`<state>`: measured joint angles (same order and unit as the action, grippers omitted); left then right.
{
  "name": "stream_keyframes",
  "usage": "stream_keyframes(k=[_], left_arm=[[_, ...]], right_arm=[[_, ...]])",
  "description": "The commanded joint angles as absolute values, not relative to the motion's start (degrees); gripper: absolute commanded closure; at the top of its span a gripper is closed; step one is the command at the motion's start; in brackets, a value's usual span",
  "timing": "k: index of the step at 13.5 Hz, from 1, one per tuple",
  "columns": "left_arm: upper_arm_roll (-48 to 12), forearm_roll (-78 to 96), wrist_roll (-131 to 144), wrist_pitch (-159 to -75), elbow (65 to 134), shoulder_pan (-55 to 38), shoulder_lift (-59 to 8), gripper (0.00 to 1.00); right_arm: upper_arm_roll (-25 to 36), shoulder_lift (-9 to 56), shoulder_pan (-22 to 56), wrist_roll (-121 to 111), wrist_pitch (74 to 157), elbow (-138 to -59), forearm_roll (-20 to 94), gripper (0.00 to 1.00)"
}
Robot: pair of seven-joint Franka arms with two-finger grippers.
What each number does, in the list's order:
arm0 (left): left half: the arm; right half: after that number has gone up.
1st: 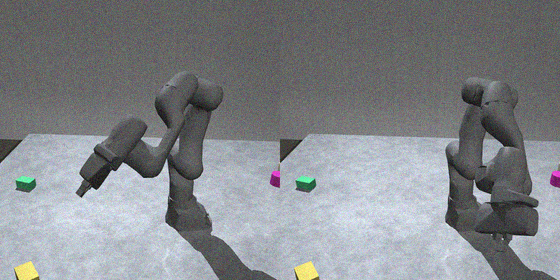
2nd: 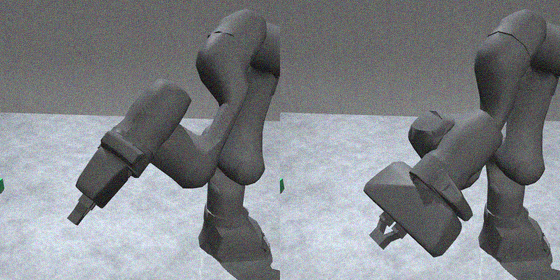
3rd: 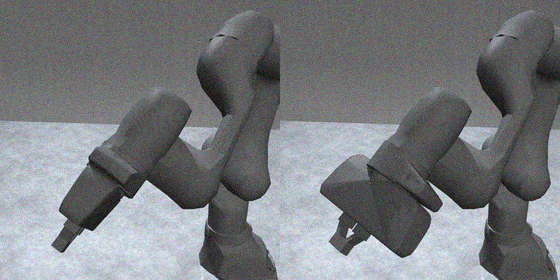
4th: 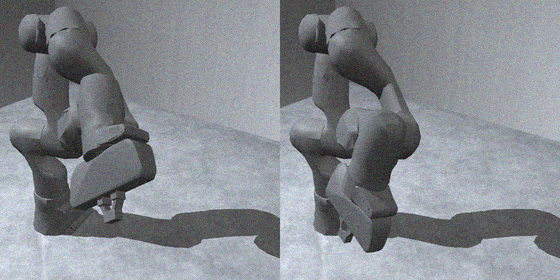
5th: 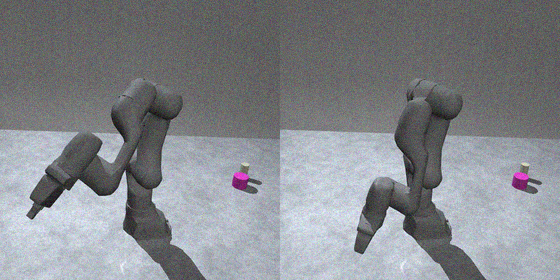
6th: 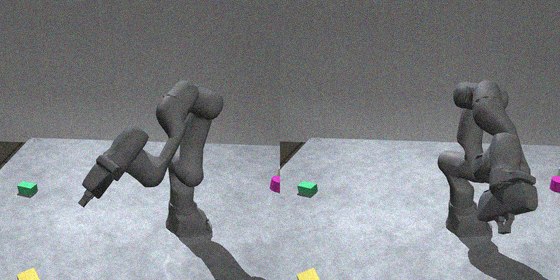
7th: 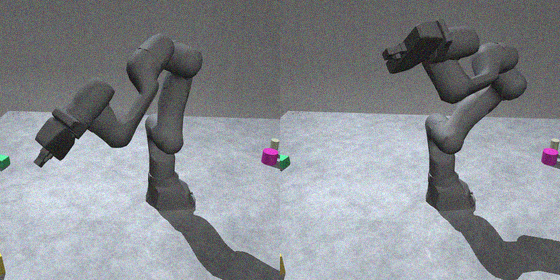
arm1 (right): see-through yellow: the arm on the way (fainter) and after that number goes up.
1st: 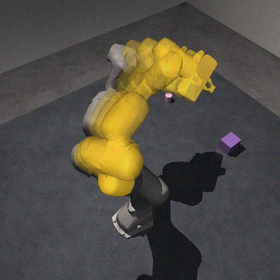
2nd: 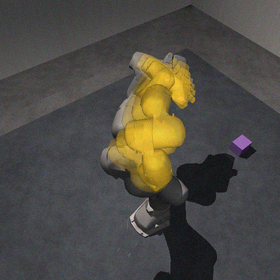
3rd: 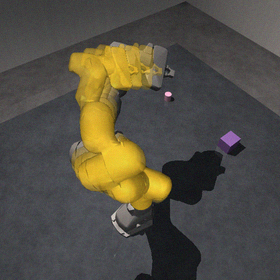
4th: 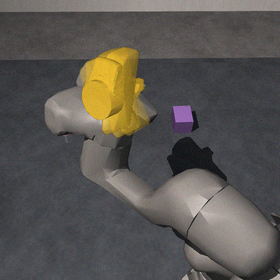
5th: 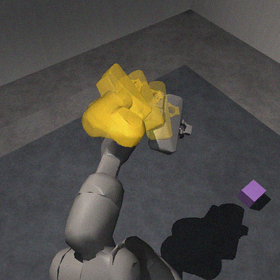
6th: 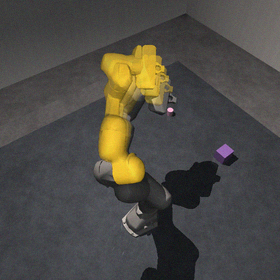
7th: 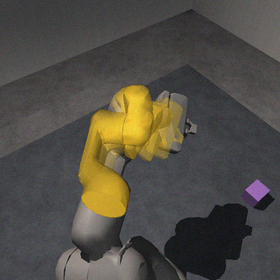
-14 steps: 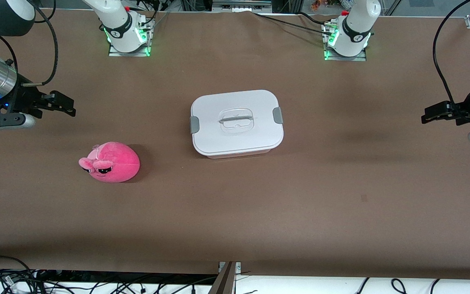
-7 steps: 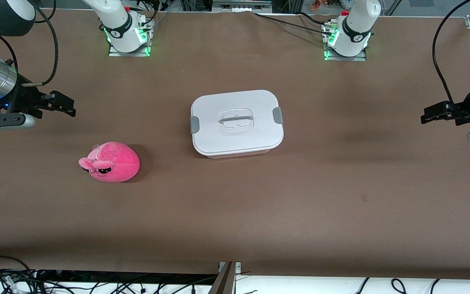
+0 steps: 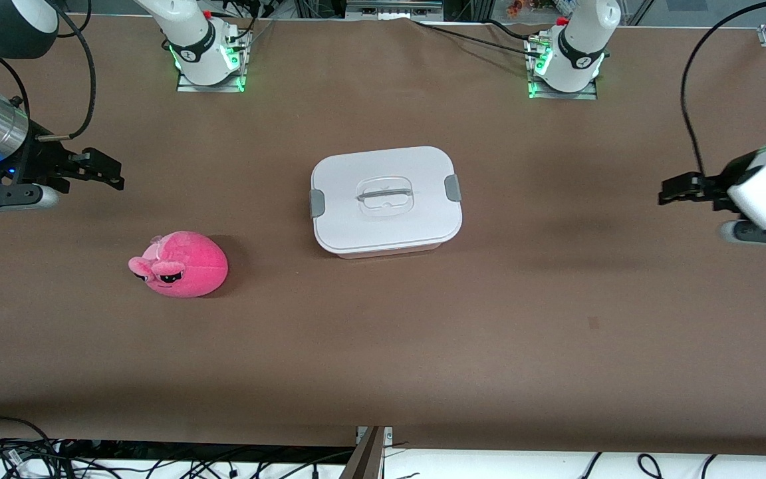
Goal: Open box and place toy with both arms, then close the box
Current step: 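Move the left gripper over the box lid handle and lower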
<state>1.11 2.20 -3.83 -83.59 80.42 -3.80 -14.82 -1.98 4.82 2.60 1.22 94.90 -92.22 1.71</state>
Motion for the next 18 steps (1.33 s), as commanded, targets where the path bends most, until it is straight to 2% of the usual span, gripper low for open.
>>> stream_keyframes(k=[1, 9, 13, 15, 18], left_arm=[[1.32, 1.32, -4.48, -82.62, 79.19, -10.61, -15.99, 0.0], [1.32, 8.26, -6.05, -85.41, 78.49, -26.79, -21.44, 0.0], [1.32, 6.5, -16.42, -94.64, 79.45, -35.22, -23.81, 0.0], [1.23, 6.33, -17.75, -102.09, 79.71, -40.05, -25.39, 0.0], [1.23, 6.24, -17.84, -112.29, 84.27, -43.76, -26.8, 0.0]], right_arm=[[-2.81, 4.39, 1.76, 0.97, 94.57, -92.37, 1.58, 0.0], [-2.72, 4.39, 1.76, 0.97, 94.57, -92.37, 1.67, 0.0], [-2.72, 4.48, 1.76, 1.05, 94.57, -92.37, 1.76, 0.0], [-2.72, 4.48, 1.76, 1.05, 94.57, -92.37, 1.76, 0.0], [-2.72, 4.48, 1.76, 1.05, 94.48, -92.37, 1.85, 0.0]])
